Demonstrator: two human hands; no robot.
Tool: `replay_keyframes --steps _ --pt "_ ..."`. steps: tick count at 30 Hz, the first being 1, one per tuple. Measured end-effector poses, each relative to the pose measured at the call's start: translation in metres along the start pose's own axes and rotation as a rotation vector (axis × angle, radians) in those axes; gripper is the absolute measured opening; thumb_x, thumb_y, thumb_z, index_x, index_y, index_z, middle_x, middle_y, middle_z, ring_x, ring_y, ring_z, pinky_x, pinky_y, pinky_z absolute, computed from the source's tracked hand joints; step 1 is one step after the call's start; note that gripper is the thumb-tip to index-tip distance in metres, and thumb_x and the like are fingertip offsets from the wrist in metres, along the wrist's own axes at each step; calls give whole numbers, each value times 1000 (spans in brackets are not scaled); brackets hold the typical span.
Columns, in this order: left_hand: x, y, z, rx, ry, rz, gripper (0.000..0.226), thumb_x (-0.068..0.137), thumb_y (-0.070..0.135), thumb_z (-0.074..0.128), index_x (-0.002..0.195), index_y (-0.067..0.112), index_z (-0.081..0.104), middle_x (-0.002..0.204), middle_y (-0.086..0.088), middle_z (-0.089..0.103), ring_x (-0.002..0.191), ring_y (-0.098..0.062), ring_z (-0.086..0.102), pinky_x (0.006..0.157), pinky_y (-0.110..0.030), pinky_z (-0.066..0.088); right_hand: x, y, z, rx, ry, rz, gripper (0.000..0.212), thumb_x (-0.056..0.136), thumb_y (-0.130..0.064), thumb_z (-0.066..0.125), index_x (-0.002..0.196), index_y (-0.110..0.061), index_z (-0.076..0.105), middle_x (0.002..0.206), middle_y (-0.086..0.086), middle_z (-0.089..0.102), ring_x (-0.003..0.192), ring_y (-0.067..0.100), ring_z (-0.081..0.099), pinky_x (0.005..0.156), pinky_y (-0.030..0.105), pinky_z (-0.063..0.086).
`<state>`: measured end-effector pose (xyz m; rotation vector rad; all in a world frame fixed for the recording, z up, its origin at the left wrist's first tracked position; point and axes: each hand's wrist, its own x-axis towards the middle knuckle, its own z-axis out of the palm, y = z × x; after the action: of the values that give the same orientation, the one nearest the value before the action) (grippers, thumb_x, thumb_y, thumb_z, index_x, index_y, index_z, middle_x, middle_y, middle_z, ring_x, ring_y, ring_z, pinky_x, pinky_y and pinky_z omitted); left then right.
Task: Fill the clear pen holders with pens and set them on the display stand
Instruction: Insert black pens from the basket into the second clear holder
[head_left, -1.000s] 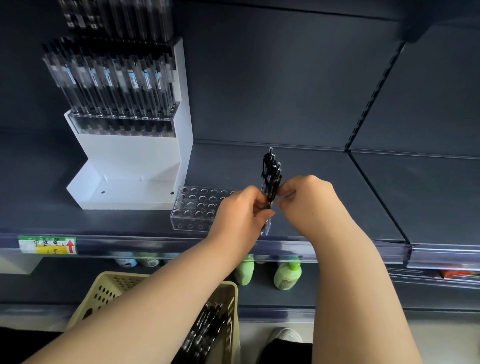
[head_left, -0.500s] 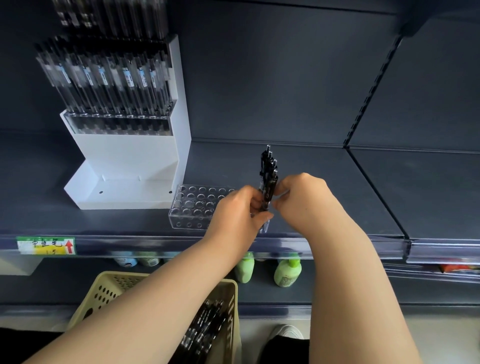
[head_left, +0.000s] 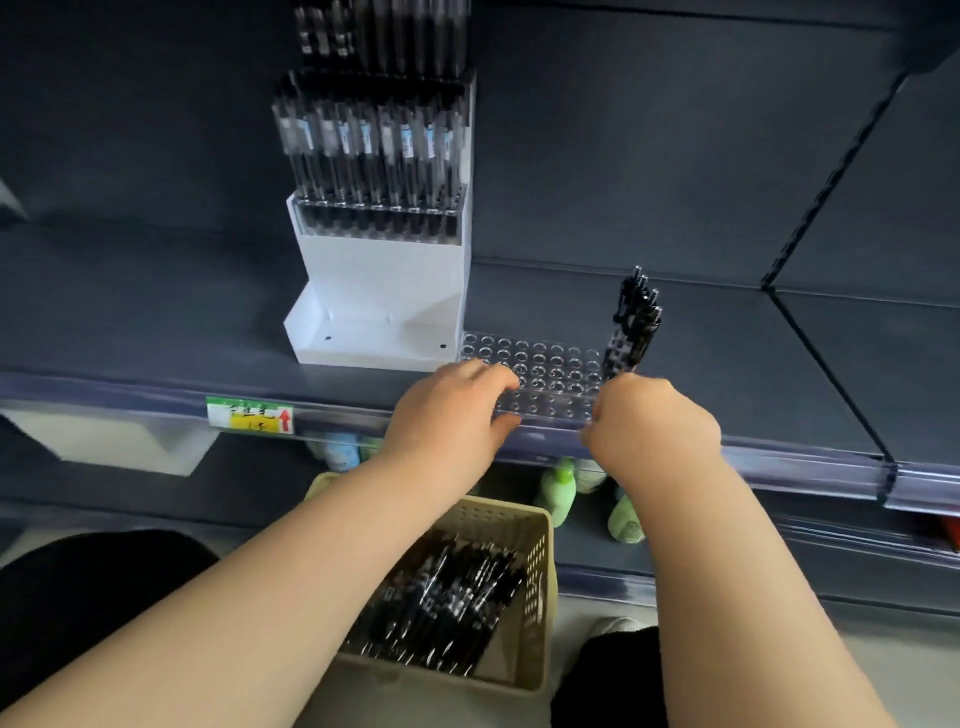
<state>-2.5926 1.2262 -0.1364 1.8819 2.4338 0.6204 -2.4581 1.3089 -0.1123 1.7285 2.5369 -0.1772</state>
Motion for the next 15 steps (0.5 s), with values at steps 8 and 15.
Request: replay_keyframes --steps 8,15 --pt "-66 -56 -25 234 -109 -33 37 94 39 48 130 27 45 126 5 54 116 -18 48 90 -34 43 -43 -51 59 -157 -199 -222 26 86 -18 55 112 -20 58 108 2 63 97 26 61 67 29 42" --pt "-120 -109 19 206 -417 -272 31 94 35 50 124 29 48 122 5 55 112 -19 50 82 -34 45 -60 -77 114 -120 -400 -169 33 88 -21 54 120 -16 55 116 3 61 105 24 60 77 32 47"
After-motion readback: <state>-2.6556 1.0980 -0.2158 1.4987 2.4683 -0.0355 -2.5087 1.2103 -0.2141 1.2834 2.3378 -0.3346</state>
